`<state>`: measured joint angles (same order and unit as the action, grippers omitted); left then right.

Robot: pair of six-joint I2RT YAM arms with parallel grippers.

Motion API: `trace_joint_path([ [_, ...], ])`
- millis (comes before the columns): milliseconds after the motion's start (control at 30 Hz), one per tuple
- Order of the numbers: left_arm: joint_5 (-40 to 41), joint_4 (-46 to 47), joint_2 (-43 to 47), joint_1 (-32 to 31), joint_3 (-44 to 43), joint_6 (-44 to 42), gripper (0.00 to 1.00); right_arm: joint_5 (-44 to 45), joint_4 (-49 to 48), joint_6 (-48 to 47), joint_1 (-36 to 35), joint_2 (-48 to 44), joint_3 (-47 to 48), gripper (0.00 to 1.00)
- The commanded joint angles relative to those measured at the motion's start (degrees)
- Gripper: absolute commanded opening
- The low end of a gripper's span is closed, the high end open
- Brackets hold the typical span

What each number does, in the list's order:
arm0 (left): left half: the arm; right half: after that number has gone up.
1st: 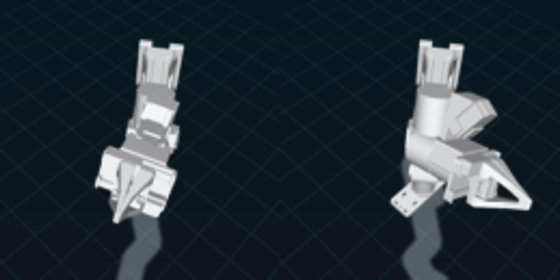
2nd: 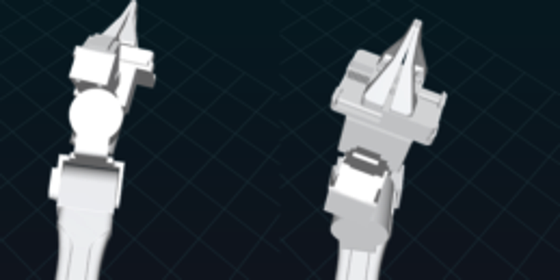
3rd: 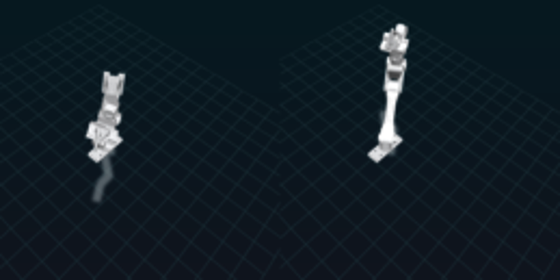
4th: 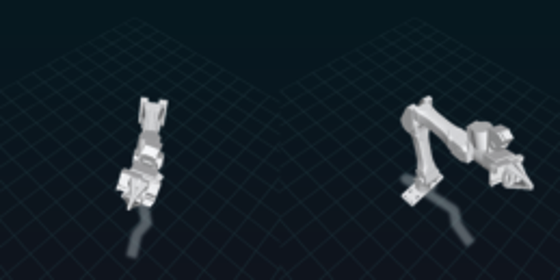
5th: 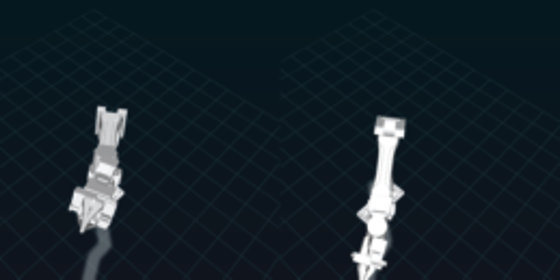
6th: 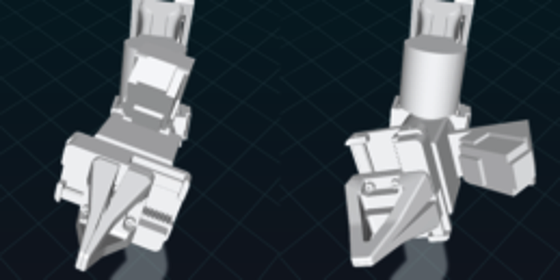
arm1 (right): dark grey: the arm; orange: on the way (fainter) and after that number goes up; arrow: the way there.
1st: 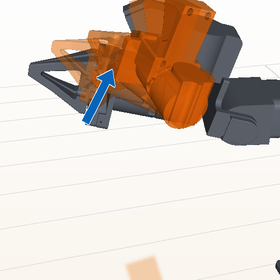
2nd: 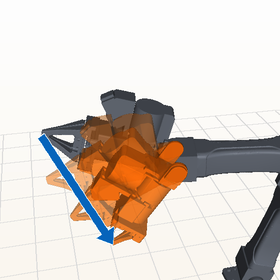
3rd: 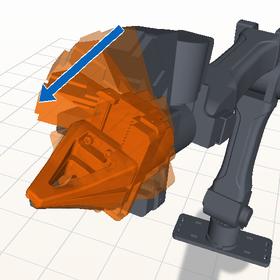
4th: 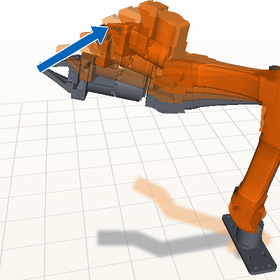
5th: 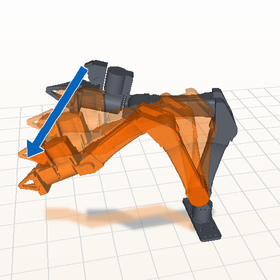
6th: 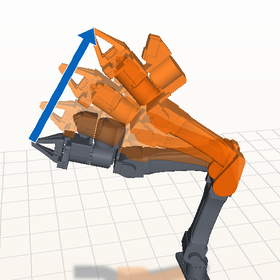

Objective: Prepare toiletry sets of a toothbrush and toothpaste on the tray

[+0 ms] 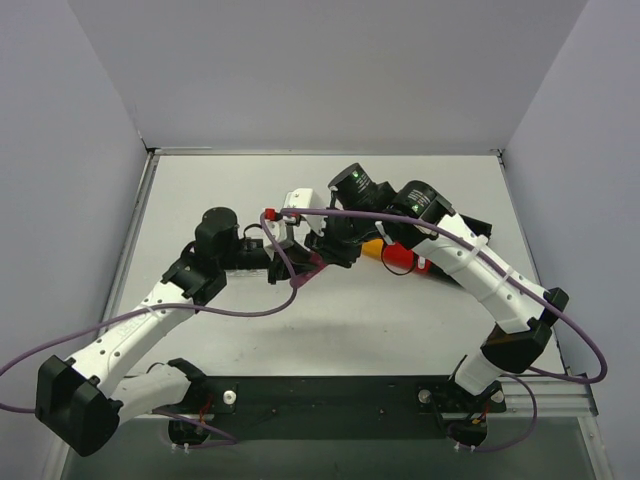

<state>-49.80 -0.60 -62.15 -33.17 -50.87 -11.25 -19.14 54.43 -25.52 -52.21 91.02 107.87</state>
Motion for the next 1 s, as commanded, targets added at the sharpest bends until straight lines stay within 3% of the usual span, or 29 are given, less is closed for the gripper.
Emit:
trace_joint_path([
  [0,2.95,11.56,2.2,1.53,3.49,7.1,0.0,3.84,0.41,0.55,-0.18,-0.14,1.99,0.3],
  [233,5.59,21.07,3.61,3.19,7.63,13.52,0.0,5.69,-0.56,2.13,1.31,-0.93,2.52,0.34],
  [467,4.54,34.77,3.53,4.78,10.26,25.38,0.0,0.69,-2.49,5.12,6.05,-1.81,1.99,0.35],
  [667,3.83,45.77,3.0,6.18,11.5,36.53,0.0,-12.49,-5.47,9.6,13.87,-3.39,0.94,0.36],
  [967,6.47,58.86,0.98,8.29,6.94,51.3,0.0,-25.76,-10.49,12.24,14.76,-6.21,-1.79,0.42],
])
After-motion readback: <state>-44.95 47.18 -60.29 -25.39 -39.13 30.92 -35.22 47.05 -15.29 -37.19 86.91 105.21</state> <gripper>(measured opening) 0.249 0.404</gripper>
